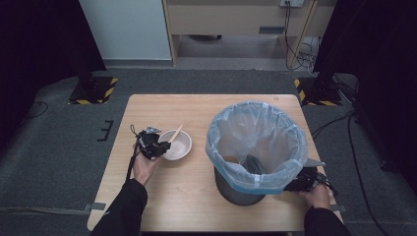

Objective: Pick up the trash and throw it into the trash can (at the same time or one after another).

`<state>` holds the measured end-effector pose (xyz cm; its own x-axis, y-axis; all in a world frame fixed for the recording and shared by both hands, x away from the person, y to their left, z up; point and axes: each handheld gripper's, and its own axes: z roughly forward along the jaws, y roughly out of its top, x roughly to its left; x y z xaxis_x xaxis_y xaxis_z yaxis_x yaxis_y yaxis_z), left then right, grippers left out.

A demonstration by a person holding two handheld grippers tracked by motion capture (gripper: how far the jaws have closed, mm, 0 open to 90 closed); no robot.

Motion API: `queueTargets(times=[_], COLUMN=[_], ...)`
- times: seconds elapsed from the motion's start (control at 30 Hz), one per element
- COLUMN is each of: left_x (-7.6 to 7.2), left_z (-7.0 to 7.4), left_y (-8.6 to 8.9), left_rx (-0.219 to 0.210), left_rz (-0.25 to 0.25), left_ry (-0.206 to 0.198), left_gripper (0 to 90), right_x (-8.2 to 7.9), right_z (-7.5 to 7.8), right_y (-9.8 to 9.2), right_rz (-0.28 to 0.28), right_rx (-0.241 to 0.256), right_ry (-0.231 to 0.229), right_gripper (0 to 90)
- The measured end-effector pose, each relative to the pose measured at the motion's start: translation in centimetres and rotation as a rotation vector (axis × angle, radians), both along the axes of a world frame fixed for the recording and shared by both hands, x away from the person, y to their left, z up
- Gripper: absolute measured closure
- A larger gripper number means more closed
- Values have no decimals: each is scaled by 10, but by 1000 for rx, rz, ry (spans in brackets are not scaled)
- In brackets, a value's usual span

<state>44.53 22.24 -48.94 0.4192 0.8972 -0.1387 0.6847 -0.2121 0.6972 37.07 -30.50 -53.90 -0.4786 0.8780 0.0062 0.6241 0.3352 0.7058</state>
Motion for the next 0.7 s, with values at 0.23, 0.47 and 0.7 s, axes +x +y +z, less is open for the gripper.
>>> queueTargets(times=[0.23, 0.47, 0.7], left_x=[0, 0, -3], left_z=[-3, 1, 14], left_y=[-5, -4, 1], left_rx=[35, 24, -20], left_rz=[-21, -13, -5], left_ry=[9, 2, -38], left_gripper=[790, 794, 794], right_x=[0, 0, 0], right_z=[0, 0, 0], right_y=[0, 0, 0], right_rz=[0, 0, 0], right_rx=[0, 0, 0], right_ry=[0, 0, 0], right_gripper=[4, 4, 4])
